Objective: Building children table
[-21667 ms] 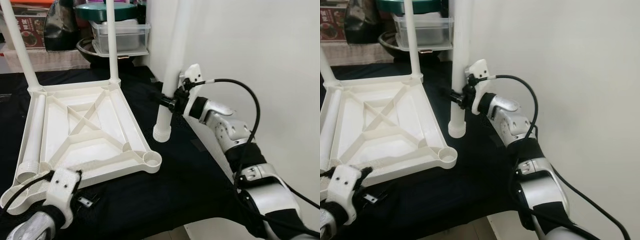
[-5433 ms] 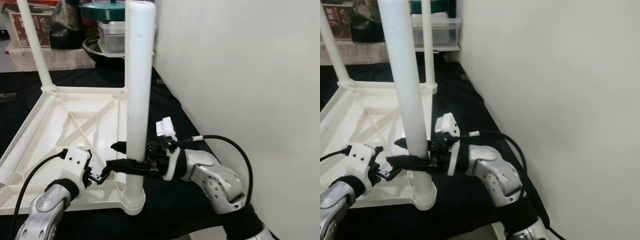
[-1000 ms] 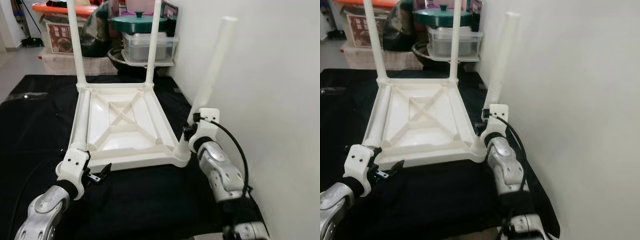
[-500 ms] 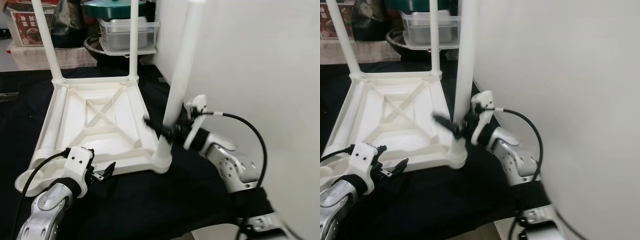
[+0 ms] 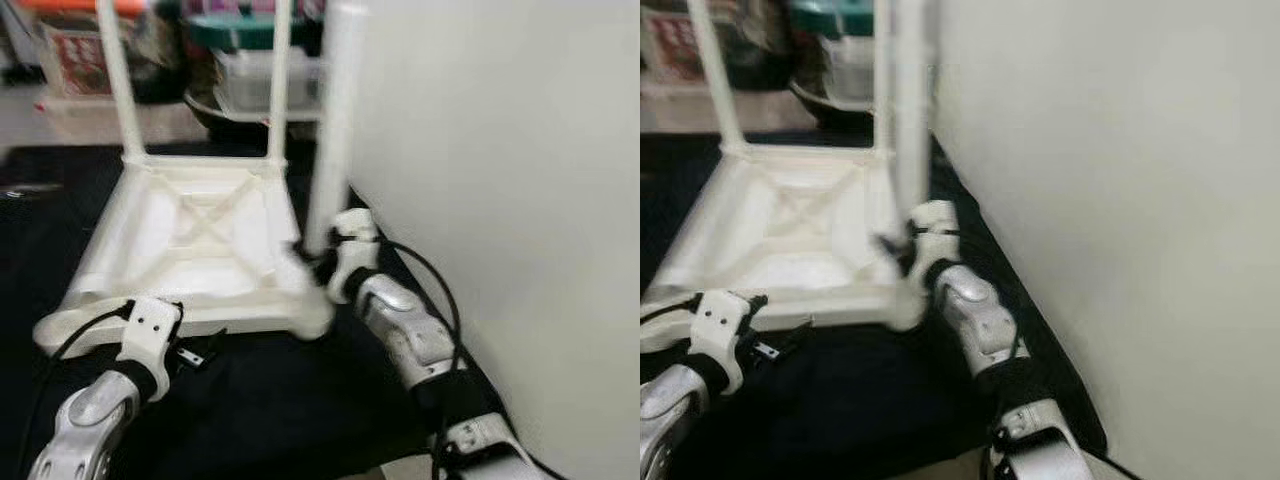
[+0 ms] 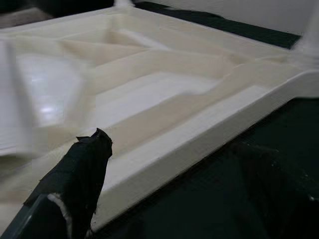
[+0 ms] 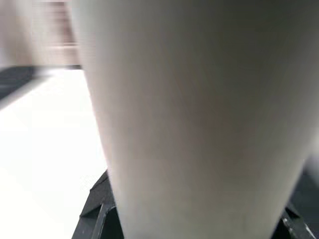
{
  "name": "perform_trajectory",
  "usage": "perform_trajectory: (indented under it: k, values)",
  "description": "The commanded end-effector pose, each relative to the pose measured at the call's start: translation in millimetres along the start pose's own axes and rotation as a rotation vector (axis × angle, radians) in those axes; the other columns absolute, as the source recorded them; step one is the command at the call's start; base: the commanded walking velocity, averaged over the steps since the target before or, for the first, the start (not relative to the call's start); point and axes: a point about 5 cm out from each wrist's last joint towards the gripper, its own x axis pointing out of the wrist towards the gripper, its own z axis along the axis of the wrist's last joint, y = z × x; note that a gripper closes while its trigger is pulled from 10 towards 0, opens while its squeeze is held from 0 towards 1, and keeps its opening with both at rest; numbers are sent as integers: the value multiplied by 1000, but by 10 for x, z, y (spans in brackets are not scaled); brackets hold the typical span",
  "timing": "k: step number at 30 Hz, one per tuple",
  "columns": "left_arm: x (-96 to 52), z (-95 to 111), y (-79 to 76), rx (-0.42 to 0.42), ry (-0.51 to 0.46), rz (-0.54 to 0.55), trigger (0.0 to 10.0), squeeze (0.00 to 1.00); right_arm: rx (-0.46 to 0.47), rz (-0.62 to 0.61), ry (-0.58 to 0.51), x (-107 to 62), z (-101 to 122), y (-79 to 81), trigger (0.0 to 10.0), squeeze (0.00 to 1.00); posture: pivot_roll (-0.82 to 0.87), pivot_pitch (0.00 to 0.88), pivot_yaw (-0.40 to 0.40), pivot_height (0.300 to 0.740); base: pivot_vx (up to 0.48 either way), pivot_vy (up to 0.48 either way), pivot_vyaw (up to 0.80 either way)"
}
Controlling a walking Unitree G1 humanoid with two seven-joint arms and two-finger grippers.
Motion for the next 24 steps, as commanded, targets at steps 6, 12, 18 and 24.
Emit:
perform_trajectory:
  k: [6, 12, 18, 24]
  values:
    - [27, 5, -11, -1, 2, -26, 10000, 0, 85, 257, -10, -255, -127, 207, 10000, 239, 136, 0, -82, 740, 0, 0, 0]
    - [30, 33, 20, 7, -2, -27, 10000, 0, 147, 707, -137, -312, 207, 544, 10000, 0, 171, 0, -96, 740, 0, 0, 0]
    - [12, 28, 21, 6, -8, -8, 10000, 0, 53, 1147, -24, -479, 115, 645, 10000, 0, 198, 0, -131, 740, 0, 0, 0]
    - [-12, 15, 4, -5, -10, 10, 10000, 0, 44, 1109, 40, -395, -47, 714, 0, 0, 207, 0, -149, 740, 0, 0, 0]
